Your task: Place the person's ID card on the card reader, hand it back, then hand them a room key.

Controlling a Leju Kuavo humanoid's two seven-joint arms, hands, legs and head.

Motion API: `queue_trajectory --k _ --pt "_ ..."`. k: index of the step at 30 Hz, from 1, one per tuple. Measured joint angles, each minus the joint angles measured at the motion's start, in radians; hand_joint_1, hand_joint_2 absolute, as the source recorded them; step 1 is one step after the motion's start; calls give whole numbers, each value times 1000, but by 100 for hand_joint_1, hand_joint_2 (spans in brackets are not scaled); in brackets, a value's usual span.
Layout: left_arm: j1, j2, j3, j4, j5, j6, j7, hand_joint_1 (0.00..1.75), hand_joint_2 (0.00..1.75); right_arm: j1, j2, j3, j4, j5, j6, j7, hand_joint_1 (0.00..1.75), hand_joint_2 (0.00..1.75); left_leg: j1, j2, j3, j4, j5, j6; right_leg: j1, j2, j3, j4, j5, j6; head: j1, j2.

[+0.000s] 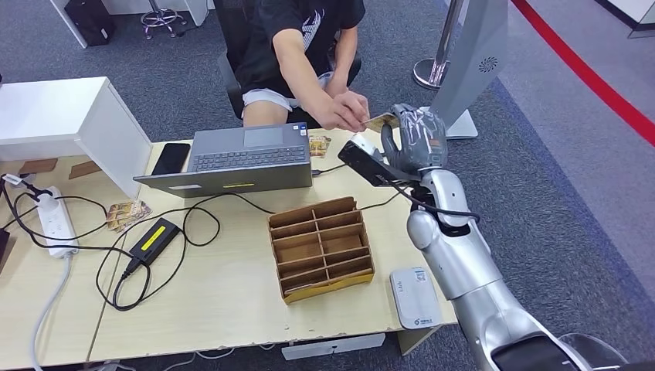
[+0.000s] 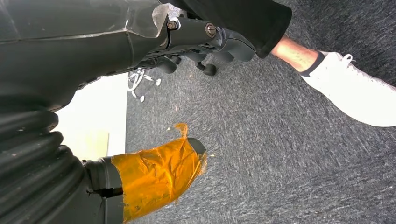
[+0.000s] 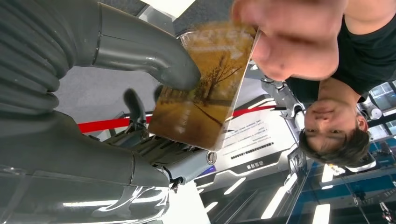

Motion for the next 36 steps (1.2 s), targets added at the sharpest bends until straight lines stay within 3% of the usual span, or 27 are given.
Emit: queue_trajectory --k 9,16,19,26,36 --pt "-1 -1 20 0 1 1 -12 0 175 22 -9 0 -19 -5 -8 -30 175 175 0 0 0 0 0 0 0 0 -1 0 0 0 0 0" --pt "1 -2 50 0 46 1 -27 0 175 147 -71 1 -203 -47 11 -67 175 175 0 -1 -1 0 -1 0 0 0 -1 0 0 0 0 0" --pt "2 -2 58 0 101 6 -28 0 175 230 -124 2 -311 -75 37 -80 175 175 0 -2 -1 0 -1 1 0 -1 -1 -1 -1 0 0 0" --pt "5 -3 52 -1 271 16 -9 0 175 497 -305 -17 -540 -130 72 -117 175 175 -1 -4 -3 0 -3 3 0 -5 -1 -2 -1 1 0 0" --pt "14 -3 -45 -36 461 17 42 0 175 776 -506 -93 -698 -236 133 -147 175 175 -1 -7 -5 0 -3 4 0 -8 -1 -2 -2 2 0 0"
